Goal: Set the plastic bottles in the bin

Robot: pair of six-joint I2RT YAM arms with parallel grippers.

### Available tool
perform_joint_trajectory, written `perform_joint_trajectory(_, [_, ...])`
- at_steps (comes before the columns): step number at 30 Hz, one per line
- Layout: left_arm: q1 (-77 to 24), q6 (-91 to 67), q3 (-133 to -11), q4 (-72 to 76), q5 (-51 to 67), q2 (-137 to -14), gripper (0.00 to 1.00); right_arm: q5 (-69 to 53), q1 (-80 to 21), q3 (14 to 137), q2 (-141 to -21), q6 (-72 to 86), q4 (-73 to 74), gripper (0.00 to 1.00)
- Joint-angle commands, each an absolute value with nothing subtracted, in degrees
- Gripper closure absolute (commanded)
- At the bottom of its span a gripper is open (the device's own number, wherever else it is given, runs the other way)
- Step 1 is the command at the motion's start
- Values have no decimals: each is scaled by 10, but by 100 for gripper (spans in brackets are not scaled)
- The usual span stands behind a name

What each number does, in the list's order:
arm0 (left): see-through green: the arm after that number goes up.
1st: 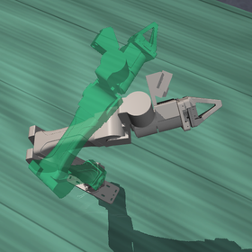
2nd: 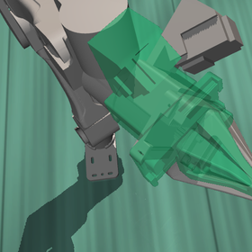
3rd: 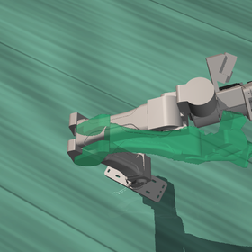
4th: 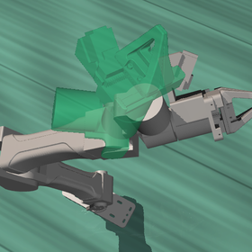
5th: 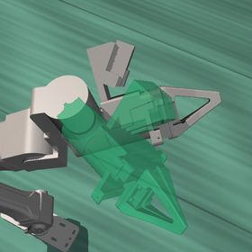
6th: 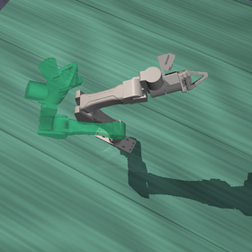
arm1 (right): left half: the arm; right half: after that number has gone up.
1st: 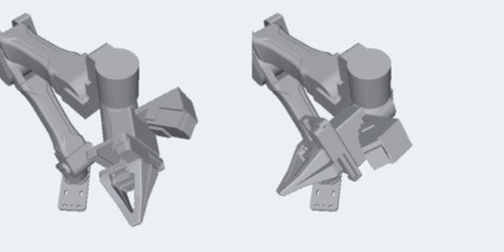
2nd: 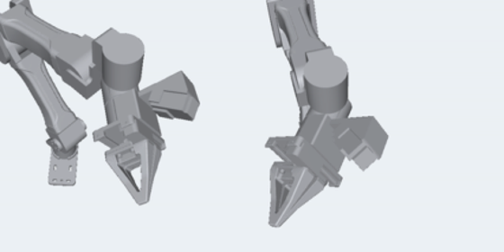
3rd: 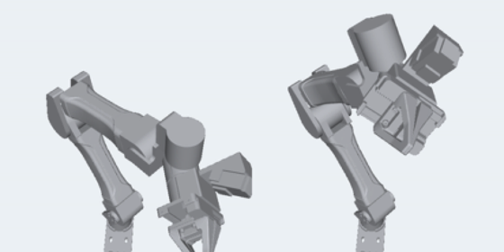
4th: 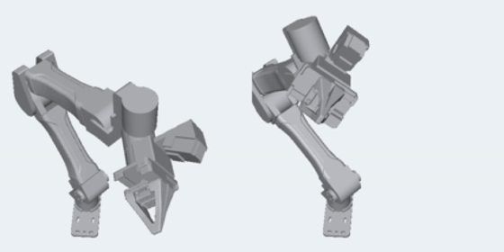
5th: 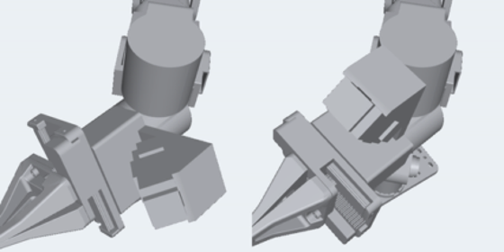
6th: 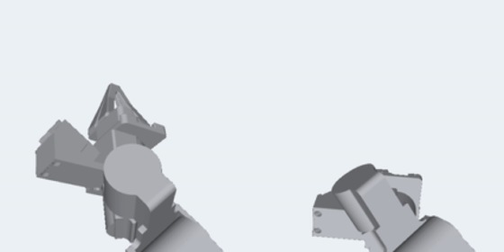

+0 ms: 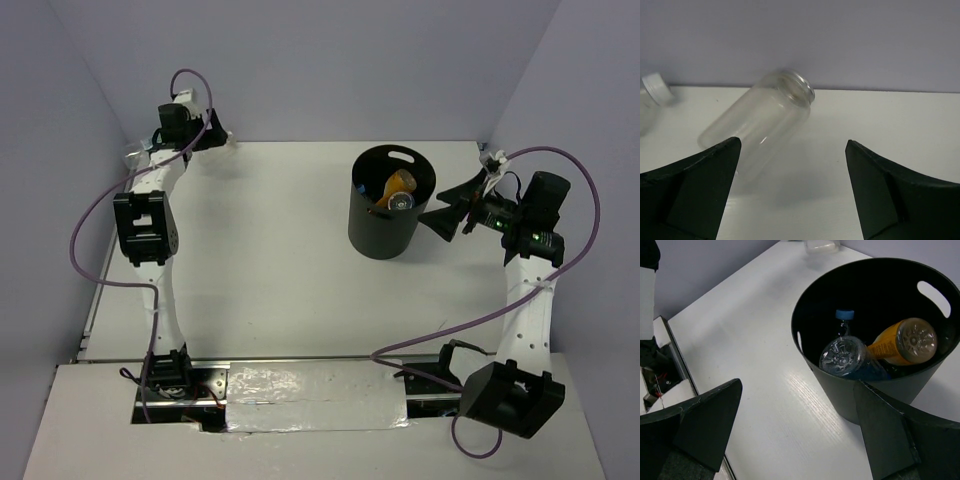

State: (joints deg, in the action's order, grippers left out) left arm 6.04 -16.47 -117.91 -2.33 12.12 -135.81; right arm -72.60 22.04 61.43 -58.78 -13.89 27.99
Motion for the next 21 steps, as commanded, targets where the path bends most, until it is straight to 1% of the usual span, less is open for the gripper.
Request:
perform_joint_trajectory(1, [57, -39, -1171, 79, 122, -1358, 1, -713, 226, 615, -604, -130, 254, 0])
perform_joint_trajectory(4, [49, -6, -1200, 77, 120, -1385, 1, -709, 226, 620, -620, -132, 258, 0])
perform_joint_trajectory(5, [47, 31, -1214, 60, 116, -1410, 1, -707, 226, 621, -624, -133, 263, 0])
perform_joint_trajectory(9, [44, 58, -1263, 33, 116, -1460, 1, -698, 227, 628, -629, -141, 272, 0])
perform_joint_trajectory(11, [41, 79, -1267, 20, 119, -1477, 1, -697, 229, 628, -626, -140, 272, 0])
perform_joint_trajectory(14, [37, 108, -1271, 3, 97, -1491, 1, -700, 233, 629, -622, -140, 274, 0])
perform_joint_trajectory(15, [37, 112, -1266, 3, 81, -1491, 2, -701, 235, 629, -621, -140, 275, 0])
perform_joint_trajectory(18, [37, 111, -1252, -10, 68, -1483, 10, -709, 241, 629, -616, -139, 278, 0])
perform_joint_trajectory(19, [39, 99, -1247, -13, 73, -1473, 19, -711, 243, 629, -616, -141, 279, 0])
perform_joint_trajectory(20, [40, 91, -1232, -11, 81, -1464, 26, -713, 243, 629, -613, -141, 280, 0])
perform_joint_trajectory(21, [41, 82, -1220, -5, 90, -1443, 44, -717, 246, 629, -612, -141, 281, 0])
